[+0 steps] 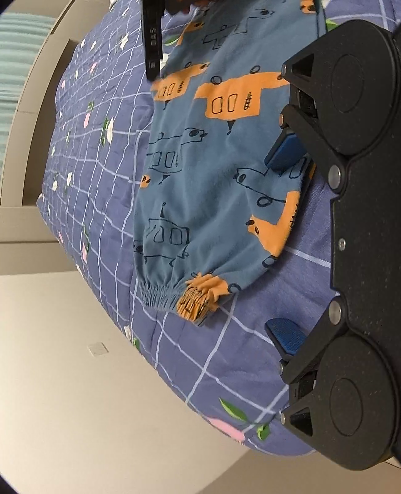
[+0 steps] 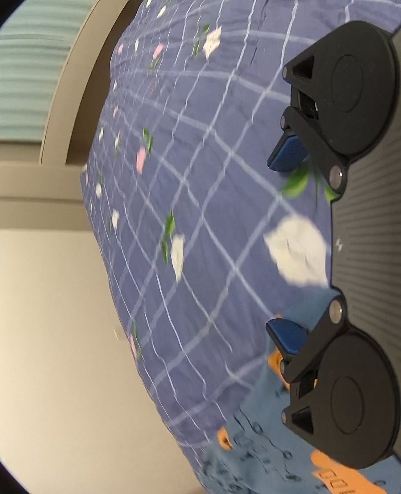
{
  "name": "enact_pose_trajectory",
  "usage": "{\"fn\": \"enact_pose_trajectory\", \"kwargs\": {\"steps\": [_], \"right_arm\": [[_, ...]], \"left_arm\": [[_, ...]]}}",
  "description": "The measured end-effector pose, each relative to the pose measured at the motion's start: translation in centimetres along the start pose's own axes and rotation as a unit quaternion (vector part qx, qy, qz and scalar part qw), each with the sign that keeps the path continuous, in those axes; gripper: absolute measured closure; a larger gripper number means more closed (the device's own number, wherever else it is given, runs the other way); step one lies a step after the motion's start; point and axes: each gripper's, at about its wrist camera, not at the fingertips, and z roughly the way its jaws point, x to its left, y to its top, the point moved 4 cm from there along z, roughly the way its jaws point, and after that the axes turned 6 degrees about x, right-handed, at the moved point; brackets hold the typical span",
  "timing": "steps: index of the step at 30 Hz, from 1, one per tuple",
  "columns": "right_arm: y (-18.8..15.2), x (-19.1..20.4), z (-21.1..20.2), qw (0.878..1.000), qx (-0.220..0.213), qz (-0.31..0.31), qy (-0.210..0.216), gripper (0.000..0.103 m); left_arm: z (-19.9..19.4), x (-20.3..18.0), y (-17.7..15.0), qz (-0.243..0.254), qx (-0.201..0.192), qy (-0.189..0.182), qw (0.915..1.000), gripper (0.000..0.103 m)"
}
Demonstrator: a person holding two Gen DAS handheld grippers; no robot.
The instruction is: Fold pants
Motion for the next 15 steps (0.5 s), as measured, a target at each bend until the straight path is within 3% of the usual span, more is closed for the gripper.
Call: {"fn": "enact_pose_trajectory", "kwargs": {"steps": [5, 10, 15], "right_arm": [[-1.7, -2.7, -5.3, 0.999, -0.029, 0.020, -0.001, 0.000], [-7.5, -4.8, -12.0, 0.999, -0.030, 0.040, -0.008, 0.000], [-15.2, -7.6, -17.1, 0.995, -0.008, 0.059, -0.081, 0.000]], "left_arm": [[-2.4, -1.6, 0.8, 0.011, -0.027, 0.008, 0.9996, 0.001], [-3.8, -5.4, 1.2, 0.038, -0.039, -0.021, 0.9983, 0.001], [-4.3, -11.4, 1.1, 0.083, -0.038, -0.056, 0.9942, 0.001]]}}
